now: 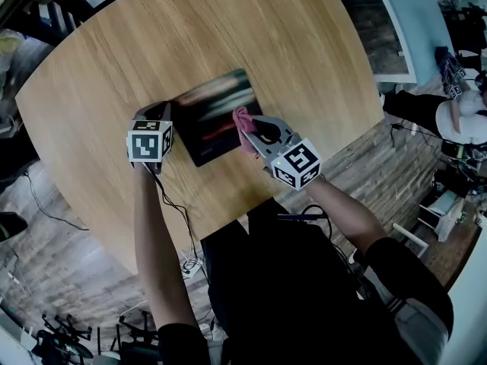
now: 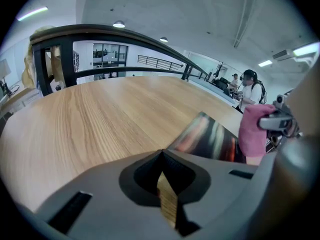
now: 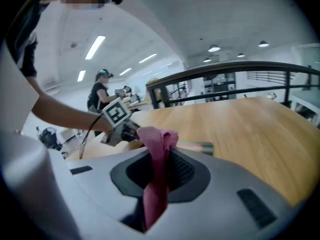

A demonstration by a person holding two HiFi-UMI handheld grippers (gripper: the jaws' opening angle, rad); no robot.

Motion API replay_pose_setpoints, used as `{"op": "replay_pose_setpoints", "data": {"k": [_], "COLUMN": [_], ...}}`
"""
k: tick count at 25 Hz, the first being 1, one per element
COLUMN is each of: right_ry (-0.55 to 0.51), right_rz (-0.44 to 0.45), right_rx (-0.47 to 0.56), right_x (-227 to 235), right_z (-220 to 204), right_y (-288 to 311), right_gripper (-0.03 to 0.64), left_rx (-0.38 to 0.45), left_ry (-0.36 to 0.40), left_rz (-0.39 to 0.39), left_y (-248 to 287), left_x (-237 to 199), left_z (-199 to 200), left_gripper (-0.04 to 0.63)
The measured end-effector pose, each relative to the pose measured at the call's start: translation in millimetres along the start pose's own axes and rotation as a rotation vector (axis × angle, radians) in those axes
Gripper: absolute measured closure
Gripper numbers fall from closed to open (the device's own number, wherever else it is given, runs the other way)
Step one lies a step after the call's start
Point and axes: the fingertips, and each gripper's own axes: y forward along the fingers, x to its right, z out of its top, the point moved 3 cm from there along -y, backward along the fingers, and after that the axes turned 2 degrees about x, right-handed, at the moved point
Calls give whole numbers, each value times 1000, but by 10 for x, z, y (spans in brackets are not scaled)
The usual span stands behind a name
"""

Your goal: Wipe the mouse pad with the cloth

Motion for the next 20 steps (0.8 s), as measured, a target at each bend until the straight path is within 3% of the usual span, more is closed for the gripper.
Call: {"op": "replay_pose_setpoints", "data": {"k": [5, 8, 14, 20], "right_ry": [162, 187, 181, 116], "right_rz": [-304, -418, -462, -442], "right_rx": [49, 17, -112, -213], "right_x": [858, 1219, 1412, 1434], "right_z": [124, 80, -110, -103], "right_y": [-110, -52, 301, 598], "right_gripper": [552, 552, 552, 551], "left_rx": [-5, -6, -7, -4], "left_ry": [-5, -3, -8, -7], "left_rz": [-6, -4, -8, -11], "left_y": [-2, -4, -4, 3], "left_x": [5, 1, 7, -14], "left_z": [9, 14, 13, 19], "left_gripper": [572, 572, 572, 572]}}
